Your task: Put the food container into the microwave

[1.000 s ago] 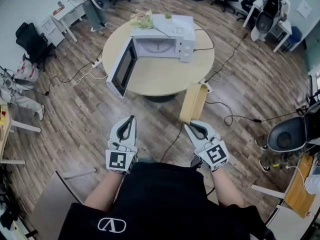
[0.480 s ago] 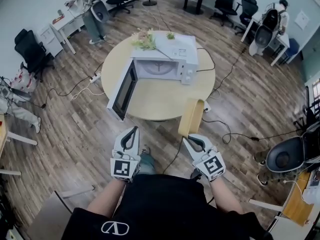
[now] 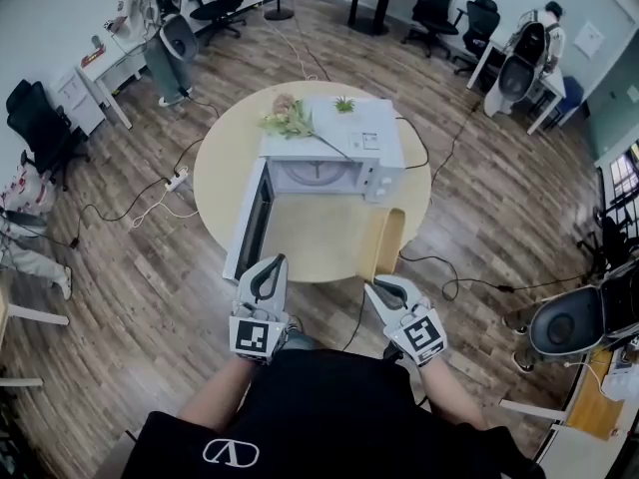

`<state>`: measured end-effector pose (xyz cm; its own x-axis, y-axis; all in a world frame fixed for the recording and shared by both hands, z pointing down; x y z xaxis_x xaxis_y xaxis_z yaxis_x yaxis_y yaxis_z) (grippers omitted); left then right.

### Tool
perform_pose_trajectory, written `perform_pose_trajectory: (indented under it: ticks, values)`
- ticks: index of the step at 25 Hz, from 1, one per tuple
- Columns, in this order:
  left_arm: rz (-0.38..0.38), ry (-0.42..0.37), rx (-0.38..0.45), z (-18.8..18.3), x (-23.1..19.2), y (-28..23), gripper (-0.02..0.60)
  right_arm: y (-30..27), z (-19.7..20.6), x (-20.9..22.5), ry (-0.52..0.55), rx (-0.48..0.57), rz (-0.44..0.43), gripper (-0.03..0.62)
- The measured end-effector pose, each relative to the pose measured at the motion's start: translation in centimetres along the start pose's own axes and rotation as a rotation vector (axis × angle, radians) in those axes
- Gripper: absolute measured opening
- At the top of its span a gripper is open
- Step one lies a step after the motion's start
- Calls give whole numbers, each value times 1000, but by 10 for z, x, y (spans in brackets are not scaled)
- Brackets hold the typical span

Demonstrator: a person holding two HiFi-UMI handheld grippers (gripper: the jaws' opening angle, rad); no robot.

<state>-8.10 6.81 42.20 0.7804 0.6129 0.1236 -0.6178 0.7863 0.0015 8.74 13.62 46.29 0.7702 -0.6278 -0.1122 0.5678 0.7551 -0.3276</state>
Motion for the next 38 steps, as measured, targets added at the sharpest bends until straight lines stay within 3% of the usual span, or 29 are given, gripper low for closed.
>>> perform_pose_trajectory:
  ticks: [14,17,23,35,38]
  values:
    - [97,28,23,13,-94,-83,1,-110,-28,43,32,-51,44,31]
    - [88,53,-22,23,-99,-88,0,-120,-29,49,36,-63,33,31]
    - [67,44,-37,26,-99,-111,0,-134,-27,69,49,-58,-6,31]
    - [-67,24,-51,19,-77,-148,0,-134,-19,97,153,-29,-190,31]
    - [-67,28,-36,18,-74,-152,1,-136,-13,100,161,-44,-218,31]
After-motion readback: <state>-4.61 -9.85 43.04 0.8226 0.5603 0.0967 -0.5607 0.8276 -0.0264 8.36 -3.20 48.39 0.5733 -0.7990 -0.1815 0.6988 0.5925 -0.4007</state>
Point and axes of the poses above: the fingertips, and each gripper's own axes: y backward along the fingers, x to its right, z out of its underside, the point moved 1 cm from there along y, backward along the fingers, and after that the axes turned 2 degrees about -y, right-handed, at the moved point
